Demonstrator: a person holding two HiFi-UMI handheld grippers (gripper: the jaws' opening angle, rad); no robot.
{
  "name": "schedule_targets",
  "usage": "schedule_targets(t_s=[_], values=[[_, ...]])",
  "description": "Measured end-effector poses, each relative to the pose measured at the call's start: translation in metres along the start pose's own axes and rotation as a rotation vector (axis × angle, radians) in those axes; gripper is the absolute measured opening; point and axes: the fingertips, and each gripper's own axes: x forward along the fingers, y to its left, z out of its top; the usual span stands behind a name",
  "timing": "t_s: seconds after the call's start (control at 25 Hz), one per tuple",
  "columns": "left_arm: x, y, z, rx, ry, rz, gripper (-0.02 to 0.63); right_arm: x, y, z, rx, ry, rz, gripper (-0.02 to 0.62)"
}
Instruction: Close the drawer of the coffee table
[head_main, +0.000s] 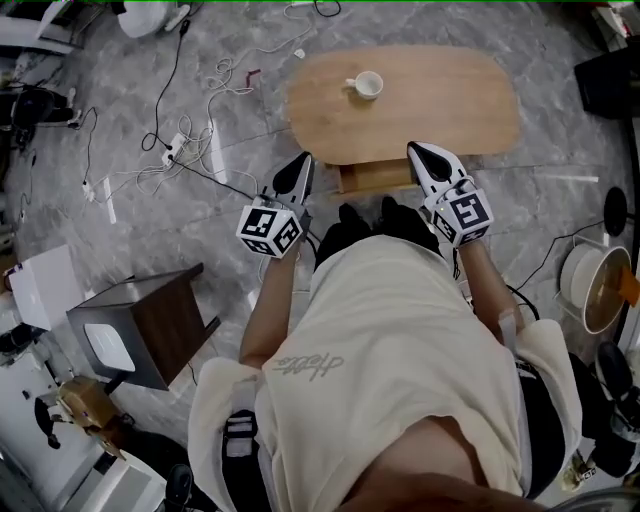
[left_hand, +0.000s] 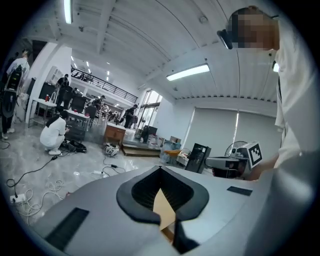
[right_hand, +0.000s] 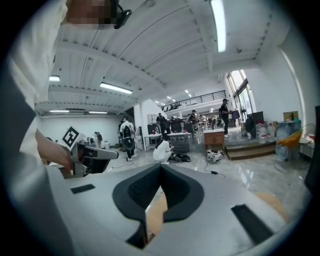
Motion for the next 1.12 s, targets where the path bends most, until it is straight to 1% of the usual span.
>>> schedule_targets(t_s=[0.16, 0.32, 0.4, 0.48, 0.68, 0.8, 0.92, 1.12], values=[[0.011, 0.012, -0.018, -0.023, 0.018, -0.06, 0.005, -0.005, -0.003, -0.027, 0.029, 0.05, -0.089, -0.005], [0.031, 0.02, -0.042, -0.078, 0.073, -0.081, 0.005, -0.007, -0.018, -0.068, 0.075, 0.134, -0.147, -0.005], [0.041, 0.018, -0.052, -0.108, 0.092, -0.084, 0.005, -0.01, -0.027, -0.088, 0.085, 0.173, -0.166, -0.005], [0.046, 0.015, -0.065, -0.116, 0.118, -0.079, 0.005, -0.013, -0.035, -0.103, 0.097, 0.199, -0.179, -0.005], [0.065, 0.013, -0.095, -0.085, 0.21, -0.047, 0.005, -0.006, -0.062, -0.135, 0.146, 0.247, -0.166, -0.005], [0.077, 0.008, -0.117, -0.102, 0.264, -0.018, 0.005, -0.005, -0.08, -0.174, 0.178, 0.316, -0.15, -0.005], [0.092, 0.007, -0.137, -0.116, 0.309, -0.011, 0.005, 0.0, -0.1, -0.225, 0.203, 0.402, -0.148, -0.005], [0.118, 0.006, -0.199, -0.137, 0.418, 0.013, 0.005, -0.012, -0.131, -0.31, 0.222, 0.541, -0.155, -0.005]])
